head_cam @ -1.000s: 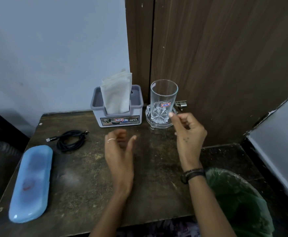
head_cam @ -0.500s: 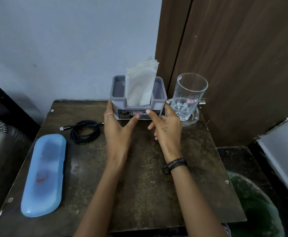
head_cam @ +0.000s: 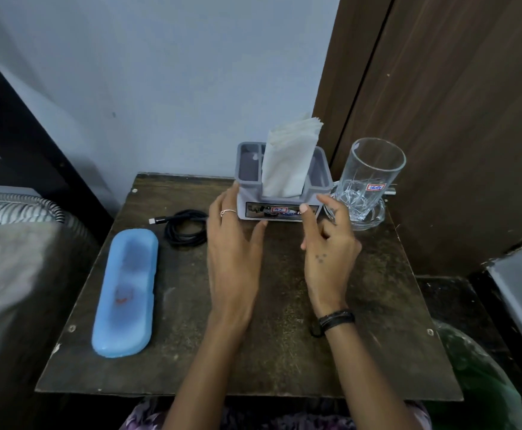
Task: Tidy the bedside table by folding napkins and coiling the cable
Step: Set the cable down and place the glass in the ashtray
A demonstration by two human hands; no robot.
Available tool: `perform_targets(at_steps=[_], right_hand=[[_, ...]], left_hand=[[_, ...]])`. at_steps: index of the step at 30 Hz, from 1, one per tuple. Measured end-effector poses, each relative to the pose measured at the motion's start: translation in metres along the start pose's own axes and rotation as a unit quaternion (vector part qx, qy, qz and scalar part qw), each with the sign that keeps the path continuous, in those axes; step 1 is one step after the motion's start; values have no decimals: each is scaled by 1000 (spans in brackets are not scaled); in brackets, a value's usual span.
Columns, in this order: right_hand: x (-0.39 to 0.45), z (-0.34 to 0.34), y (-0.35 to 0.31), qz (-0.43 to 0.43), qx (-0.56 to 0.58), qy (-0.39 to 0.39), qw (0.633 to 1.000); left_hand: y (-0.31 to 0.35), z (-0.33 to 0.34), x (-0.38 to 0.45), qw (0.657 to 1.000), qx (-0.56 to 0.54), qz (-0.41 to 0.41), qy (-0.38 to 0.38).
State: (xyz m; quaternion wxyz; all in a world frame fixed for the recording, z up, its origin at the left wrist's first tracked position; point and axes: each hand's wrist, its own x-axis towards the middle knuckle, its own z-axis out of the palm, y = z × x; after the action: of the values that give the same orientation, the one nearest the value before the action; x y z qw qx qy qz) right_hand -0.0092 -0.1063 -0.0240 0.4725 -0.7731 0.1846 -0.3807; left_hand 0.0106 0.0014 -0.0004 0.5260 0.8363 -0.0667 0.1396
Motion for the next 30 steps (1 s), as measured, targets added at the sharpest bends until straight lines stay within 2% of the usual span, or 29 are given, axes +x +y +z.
perform_targets(at_steps=[3, 8, 11, 18, 30], right_hand=[[-20, 10, -17, -83, -42, -44, 995], [-34, 42, -37, -159, -178, -247, 939], [-35, 64, -38, -170, -216, -319, 907], [-29, 91, -33, -225, -269, -303, 886], [-3, 113, -20, -170, -313, -266, 896]], left_hand=[[-3, -30, -1, 979, 186, 62, 56], [-24, -67, 4, 941, 337, 16, 21], [-37, -73, 5, 923, 385, -23, 6], [-52, -60, 27, 910, 412, -35, 28], [-57, -24, 53, 923, 384, 21, 4]])
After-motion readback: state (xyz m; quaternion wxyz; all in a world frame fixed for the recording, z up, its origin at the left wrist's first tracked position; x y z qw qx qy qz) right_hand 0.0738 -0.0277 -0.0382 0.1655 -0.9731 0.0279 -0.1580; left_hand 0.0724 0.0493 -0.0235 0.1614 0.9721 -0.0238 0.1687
